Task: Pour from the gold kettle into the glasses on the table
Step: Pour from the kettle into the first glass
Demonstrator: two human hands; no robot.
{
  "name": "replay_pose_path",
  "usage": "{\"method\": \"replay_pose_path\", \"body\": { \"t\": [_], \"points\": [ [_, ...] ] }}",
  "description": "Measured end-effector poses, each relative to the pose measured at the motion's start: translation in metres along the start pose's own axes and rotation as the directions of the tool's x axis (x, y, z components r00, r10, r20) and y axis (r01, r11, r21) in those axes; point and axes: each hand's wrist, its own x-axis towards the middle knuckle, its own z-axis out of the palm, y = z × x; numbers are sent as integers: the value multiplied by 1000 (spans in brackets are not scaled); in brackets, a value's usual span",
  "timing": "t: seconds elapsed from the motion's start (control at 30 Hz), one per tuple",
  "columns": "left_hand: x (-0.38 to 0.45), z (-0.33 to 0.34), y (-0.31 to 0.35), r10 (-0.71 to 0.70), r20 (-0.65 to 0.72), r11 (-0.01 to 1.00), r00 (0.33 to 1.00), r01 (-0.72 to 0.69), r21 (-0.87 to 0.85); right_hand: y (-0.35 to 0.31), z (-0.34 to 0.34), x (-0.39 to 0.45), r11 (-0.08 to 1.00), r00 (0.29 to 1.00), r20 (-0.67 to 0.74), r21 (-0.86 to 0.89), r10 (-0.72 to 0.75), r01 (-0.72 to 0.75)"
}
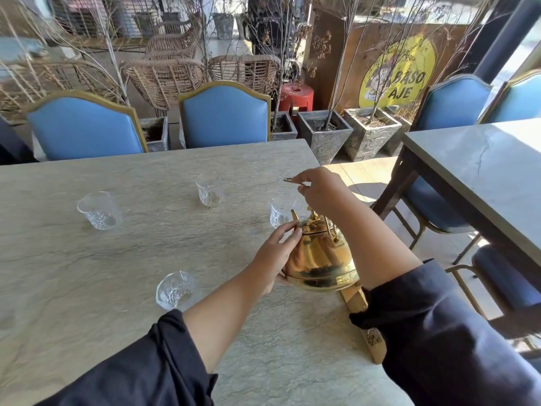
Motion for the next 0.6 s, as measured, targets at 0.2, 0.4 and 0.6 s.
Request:
{"method": "replay_pose_path", "body": {
  "t": [0.2, 0.4, 0.6],
  "points": [
    [-2, 2, -1, -7, 1, 1000, 1000, 7, -3, 0, -1, 0, 999, 1000, 5, -37, -20, 20],
    [-2, 0, -3, 2, -6, 1000, 1000, -2, 19, 1, 3, -4, 999, 1000, -13, -34, -27, 27],
    [2, -9, -6, 18, 58, 999, 998, -20, 33, 3, 10, -8, 1000, 998, -68, -9, -2, 2]
  ]
}}
